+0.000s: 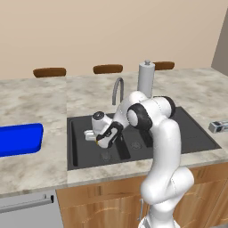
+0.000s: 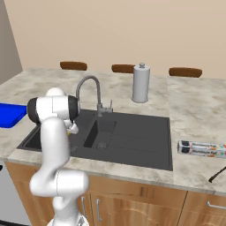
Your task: Pick up all produce items and place them in the sink. Turn on the sink faucet to wash them. Then turn the sink off and put them in the tray.
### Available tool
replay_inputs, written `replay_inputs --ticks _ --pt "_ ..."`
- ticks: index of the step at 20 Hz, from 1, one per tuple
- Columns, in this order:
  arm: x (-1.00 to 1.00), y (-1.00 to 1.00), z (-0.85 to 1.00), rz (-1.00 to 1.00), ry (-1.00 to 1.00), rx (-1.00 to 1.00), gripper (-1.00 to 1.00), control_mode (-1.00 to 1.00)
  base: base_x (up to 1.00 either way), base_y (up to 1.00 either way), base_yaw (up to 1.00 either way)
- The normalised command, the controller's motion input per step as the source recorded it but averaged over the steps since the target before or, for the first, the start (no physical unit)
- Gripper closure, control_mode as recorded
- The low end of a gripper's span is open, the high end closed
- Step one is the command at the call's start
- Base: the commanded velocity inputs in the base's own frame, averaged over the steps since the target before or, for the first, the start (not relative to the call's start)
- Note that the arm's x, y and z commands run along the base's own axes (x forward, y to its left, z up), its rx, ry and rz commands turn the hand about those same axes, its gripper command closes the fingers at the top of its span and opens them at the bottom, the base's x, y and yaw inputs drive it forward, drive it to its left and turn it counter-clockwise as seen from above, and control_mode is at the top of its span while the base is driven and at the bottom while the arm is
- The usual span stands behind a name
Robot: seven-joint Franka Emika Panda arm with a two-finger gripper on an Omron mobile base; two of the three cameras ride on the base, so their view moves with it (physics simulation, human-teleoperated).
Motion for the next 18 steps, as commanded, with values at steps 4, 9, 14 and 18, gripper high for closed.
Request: replay_inputs --ticks 4,9,14,18 --pt "-0.20 0.03 0.74 0.02 0.00 0.00 1.00 -1.00 0.00 0.00 0.00" --pt "-0.20 0.19 0.67 0.12 0.00 0.00 1.00 -1.00 0.00 0.00 0.00" --pt "-0.20 0.20 0.48 0.20 0.00 0.00 1.00 -1.00 0.00 0.00 0.00" --pt "-0.10 0.06 0.06 0.10 0.00 0.03 1.00 -1.00 0.00 0.00 0.00"
